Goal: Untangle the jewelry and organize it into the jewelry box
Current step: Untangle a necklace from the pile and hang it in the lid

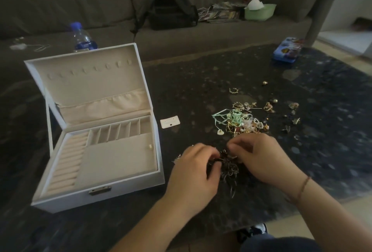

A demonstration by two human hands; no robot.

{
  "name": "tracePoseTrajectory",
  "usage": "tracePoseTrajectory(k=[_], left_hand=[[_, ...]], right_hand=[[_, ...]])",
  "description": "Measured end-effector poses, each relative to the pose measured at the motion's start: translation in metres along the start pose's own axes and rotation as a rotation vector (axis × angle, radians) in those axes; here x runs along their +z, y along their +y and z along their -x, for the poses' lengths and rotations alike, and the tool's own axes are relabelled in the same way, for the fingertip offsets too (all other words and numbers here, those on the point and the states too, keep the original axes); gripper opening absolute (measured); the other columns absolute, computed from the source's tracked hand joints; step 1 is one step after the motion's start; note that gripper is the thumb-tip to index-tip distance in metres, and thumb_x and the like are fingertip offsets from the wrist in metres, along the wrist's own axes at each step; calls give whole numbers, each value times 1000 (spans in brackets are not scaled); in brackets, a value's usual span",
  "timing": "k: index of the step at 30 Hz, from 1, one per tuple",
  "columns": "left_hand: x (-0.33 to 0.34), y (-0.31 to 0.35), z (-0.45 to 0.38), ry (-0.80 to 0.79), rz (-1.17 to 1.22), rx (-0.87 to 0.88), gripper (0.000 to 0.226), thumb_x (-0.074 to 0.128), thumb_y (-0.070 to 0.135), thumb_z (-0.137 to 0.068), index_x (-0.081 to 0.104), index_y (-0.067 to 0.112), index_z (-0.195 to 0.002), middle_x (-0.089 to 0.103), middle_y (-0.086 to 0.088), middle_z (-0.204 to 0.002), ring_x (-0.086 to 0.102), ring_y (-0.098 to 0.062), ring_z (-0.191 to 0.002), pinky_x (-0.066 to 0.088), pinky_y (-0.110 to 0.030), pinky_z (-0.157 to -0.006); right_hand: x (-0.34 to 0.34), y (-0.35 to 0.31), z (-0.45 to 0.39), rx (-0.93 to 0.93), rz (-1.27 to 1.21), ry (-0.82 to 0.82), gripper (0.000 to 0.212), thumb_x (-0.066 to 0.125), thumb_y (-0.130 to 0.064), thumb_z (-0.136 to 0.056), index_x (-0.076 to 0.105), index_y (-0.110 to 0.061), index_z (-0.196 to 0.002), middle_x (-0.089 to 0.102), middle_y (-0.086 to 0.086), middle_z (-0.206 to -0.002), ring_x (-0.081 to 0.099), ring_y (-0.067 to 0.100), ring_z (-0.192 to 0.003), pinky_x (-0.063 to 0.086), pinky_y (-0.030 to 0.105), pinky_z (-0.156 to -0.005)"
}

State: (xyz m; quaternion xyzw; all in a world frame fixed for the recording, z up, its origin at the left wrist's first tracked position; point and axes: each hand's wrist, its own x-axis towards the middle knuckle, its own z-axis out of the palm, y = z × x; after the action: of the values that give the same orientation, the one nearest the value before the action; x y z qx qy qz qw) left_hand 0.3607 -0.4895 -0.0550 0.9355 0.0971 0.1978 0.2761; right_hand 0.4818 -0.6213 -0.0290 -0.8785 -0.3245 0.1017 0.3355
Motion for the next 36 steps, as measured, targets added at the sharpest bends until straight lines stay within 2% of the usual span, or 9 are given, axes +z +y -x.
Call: tracePoseTrajectory(k=[3,8,12,17,20,23,28,32,36], left_hand=[[9,0,3,-51,31,-41,26,61,39,-94,63,29,-119,58,18,-112,50,1,-107,44,-20,-93],[12,5,-3,-139,-9,-56,29,63,37,-90,63,33,-119,57,17,-99,48,-3,-97,45,-25,-85],[2,7,-6,-120,37,-83,17,61,22,-88,68,29,-103,51,16,-69,51,-3,-69,41,-17,-64],[-14,5,-2,36,591,-311,25,58,4,-94,68,27,-95,62,5,-74,59,-8,-69,48,-19,-66],[-13,5,-6,63,881,-478,32,59,0,-94,71,30,-88,62,6,-81,60,-13,-82,52,-29,-74],[-8,4,-9,42,1014,-554,43,57,-5,-93,72,33,-81,60,6,-78,58,-13,-82,52,-32,-75],[-1,-5,-10,148,847,-483,43,63,-4,-91,71,38,-81,62,11,-79,60,-5,-82,49,-25,-79],[8,-13,-13,196,724,-411,39,67,-1,-89,69,37,-80,65,11,-79,61,-6,-79,50,-25,-78],[11,-18,-12,161,497,-320,26,62,10,-94,66,35,-88,63,9,-93,60,-1,-85,47,-15,-77]], right_hand=[[-12,5,4,22,120,36,13,69,-29,-86,64,-38,-77,64,-19,-72,60,-2,-73,55,27,-72],[-3,0,19,-17,222,-206,20,66,-60,-76,64,-42,-85,63,-22,-79,59,-4,-75,55,25,-71],[-2,8,14,8,252,-116,12,64,-37,-89,60,-37,-79,62,-17,-76,58,0,-75,54,29,-73],[-15,9,14,-72,-80,129,18,68,-19,-87,63,-36,-85,65,-16,-80,60,-1,-74,44,8,-68],[-3,-3,19,-173,-69,-98,29,70,-40,-82,64,-40,-111,63,-23,-97,59,-5,-90,47,11,-78],[8,-4,18,-192,47,-165,29,69,-44,-83,62,-42,-112,59,-23,-100,55,-8,-91,45,11,-78],[5,0,12,-134,12,-99,3,65,-38,-88,64,-37,-86,61,-15,-83,56,-2,-80,46,15,-71],[2,3,10,-44,-7,-65,22,60,-32,-93,59,-41,-74,66,-13,-75,60,1,-72,51,22,-68],[0,10,6,18,7,-40,20,60,-24,-95,62,-36,-79,63,-16,-73,58,-2,-70,44,11,-63]])
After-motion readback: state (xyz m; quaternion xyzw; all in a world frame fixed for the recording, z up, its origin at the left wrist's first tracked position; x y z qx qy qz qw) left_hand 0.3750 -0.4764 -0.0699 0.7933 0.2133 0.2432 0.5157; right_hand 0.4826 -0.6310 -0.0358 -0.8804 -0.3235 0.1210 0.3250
